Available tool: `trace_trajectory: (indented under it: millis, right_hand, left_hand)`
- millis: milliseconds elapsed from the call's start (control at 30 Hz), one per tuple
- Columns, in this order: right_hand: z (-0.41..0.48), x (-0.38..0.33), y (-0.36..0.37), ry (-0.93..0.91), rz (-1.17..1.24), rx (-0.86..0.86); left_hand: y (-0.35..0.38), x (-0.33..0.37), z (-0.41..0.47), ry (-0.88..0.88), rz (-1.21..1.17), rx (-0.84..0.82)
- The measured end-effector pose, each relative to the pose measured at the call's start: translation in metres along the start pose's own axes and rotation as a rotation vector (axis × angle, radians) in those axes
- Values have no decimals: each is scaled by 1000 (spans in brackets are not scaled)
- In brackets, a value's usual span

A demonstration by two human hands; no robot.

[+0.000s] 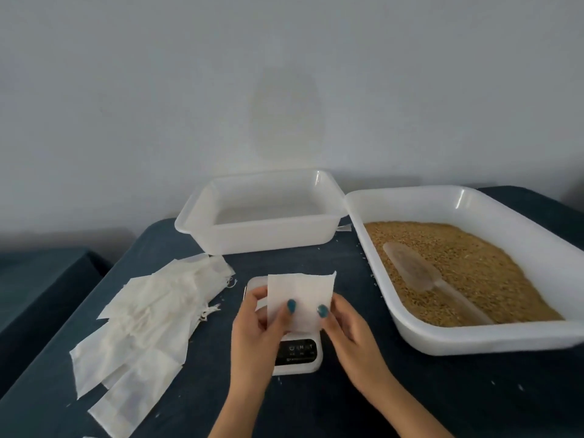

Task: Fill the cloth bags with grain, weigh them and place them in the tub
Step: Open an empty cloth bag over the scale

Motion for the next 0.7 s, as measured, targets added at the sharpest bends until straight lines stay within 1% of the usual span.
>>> trace_trajectory:
  millis: [133, 267, 367, 467, 567, 600, 633, 700]
  right_hand:
    - [10, -1, -12, -15, -31, 83]
    - [15, -2, -20, -36, -44, 124]
    - [14, 3, -23, -16, -33, 137]
    - [13, 5, -24, -1, 17, 148]
    - [13, 6, -28, 24, 96, 189]
    - [13, 6, -30, 23, 109, 204]
    - [13, 5, -32, 13, 104, 214]
    - [13, 2, -33, -22, 62, 219]
  left_hand:
    - [-2, -2, 7, 21, 68, 30]
    - [-12, -8, 14, 27, 77, 99]
    - [-14, -9, 13, 55, 77, 127]
    - [-18, -10, 10, 88, 59, 163]
    - [-19, -2, 6, 150, 123, 200]
    - [-21, 7, 3, 211, 177, 224]
    - [-21, 21, -2, 327, 261, 248]
    - [-6, 46, -14, 636, 461, 209]
Point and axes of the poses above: each hand's wrist, its own z-axis towards the middle knuckle, its own y-axis out of the palm, x = y × z, the point moved 10 cm from there along z, towards the middle knuckle, and after that the axes turned 7 degrees about z, right-handed, at the moved point
